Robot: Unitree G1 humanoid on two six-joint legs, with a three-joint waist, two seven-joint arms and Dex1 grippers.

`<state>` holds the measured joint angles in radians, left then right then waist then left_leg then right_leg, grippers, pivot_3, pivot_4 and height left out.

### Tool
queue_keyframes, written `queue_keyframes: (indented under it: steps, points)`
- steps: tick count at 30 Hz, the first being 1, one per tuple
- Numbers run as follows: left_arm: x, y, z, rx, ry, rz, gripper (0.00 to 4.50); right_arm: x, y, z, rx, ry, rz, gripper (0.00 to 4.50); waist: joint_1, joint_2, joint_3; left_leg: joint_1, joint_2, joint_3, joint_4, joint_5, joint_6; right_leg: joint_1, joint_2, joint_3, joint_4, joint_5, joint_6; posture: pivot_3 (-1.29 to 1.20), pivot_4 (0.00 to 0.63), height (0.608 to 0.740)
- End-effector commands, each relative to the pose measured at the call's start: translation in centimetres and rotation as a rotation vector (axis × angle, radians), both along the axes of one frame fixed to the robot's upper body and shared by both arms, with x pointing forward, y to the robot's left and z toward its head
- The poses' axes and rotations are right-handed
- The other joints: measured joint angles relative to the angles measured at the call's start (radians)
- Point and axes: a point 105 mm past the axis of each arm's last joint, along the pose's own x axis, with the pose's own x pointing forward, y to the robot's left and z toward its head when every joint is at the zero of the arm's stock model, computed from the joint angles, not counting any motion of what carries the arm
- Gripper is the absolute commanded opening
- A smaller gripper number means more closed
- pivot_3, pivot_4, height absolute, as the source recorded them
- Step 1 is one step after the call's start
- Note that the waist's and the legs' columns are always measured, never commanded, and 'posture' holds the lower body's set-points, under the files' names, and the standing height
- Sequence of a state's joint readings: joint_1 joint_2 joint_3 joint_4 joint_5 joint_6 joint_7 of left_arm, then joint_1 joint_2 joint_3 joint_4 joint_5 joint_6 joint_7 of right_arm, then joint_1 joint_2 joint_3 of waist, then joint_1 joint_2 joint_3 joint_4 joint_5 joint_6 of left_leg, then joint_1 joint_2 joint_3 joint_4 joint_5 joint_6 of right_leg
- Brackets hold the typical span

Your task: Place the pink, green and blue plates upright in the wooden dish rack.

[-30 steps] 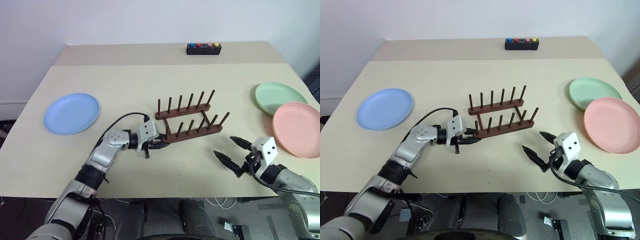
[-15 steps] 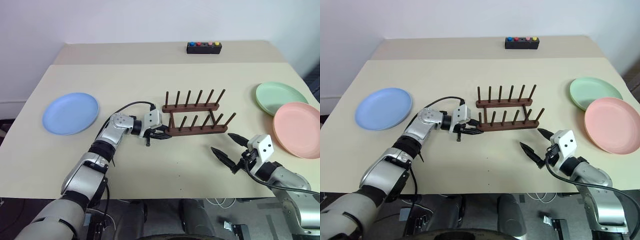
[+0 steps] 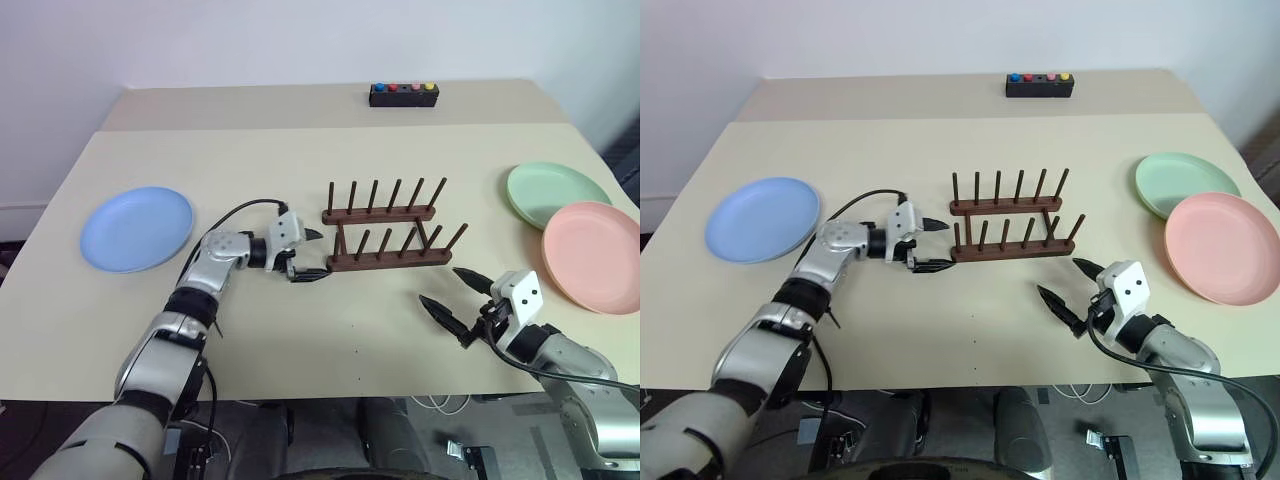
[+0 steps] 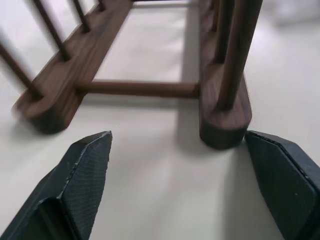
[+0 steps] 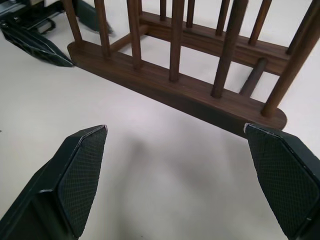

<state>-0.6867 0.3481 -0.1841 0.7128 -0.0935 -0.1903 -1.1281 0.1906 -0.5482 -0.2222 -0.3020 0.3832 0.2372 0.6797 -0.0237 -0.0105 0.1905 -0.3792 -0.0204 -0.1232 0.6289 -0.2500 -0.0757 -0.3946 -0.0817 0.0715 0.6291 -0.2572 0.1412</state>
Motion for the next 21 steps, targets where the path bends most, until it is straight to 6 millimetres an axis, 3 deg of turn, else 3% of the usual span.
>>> queue_keyframes:
  steps: [1, 7, 11, 21]
  points:
    - [-1.8, 0.8, 0.9, -0.082, 0.005, 0.03, 3.17, 0.5, -1.0, 0.1, -0.059, -0.022, -0.039, 3.21, 0.001, 0.0, 0.0, 0.0, 0.0, 0.0, 0.0, 0.0, 0.0, 0.0, 0.0, 0.0, 0.0, 0.0, 0.0, 0.0, 0.15, 0.74]
    - [-6.3, -1.4, -0.3, -0.071, 0.091, 0.0, 0.07, 1.2, -1.0, -0.5, -0.095, -0.024, -0.054, 0.03, 0.011, 0.0, 0.0, 0.0, 0.0, 0.0, 0.002, 0.0, 0.0, 0.001, 0.0, 0.0, 0.0, 0.0, 0.0, 0.0, 0.15, 0.74]
    - [-7.0, -2.6, -0.6, -0.065, 0.1, 0.021, 0.07, 2.4, -1.4, -0.7, -0.123, -0.031, -0.082, 0.03, 0.01, 0.0, 0.0, 0.001, 0.0, 0.0, 0.002, 0.0, 0.0, 0.002, 0.0, 0.0, 0.0, -0.002, -0.004, 0.0, 0.15, 0.74]
    - [-4.6, -4.4, -1.0, -0.047, 0.05, 0.145, 0.07, 4.8, -1.2, -1.1, -0.217, -0.047, -0.111, 0.03, 0.01, 0.0, 0.0, 0.002, 0.0, 0.0, 0.002, 0.0, 0.0, 0.004, 0.0, 0.0, 0.0, -0.002, -0.004, 0.0, 0.15, 0.74]
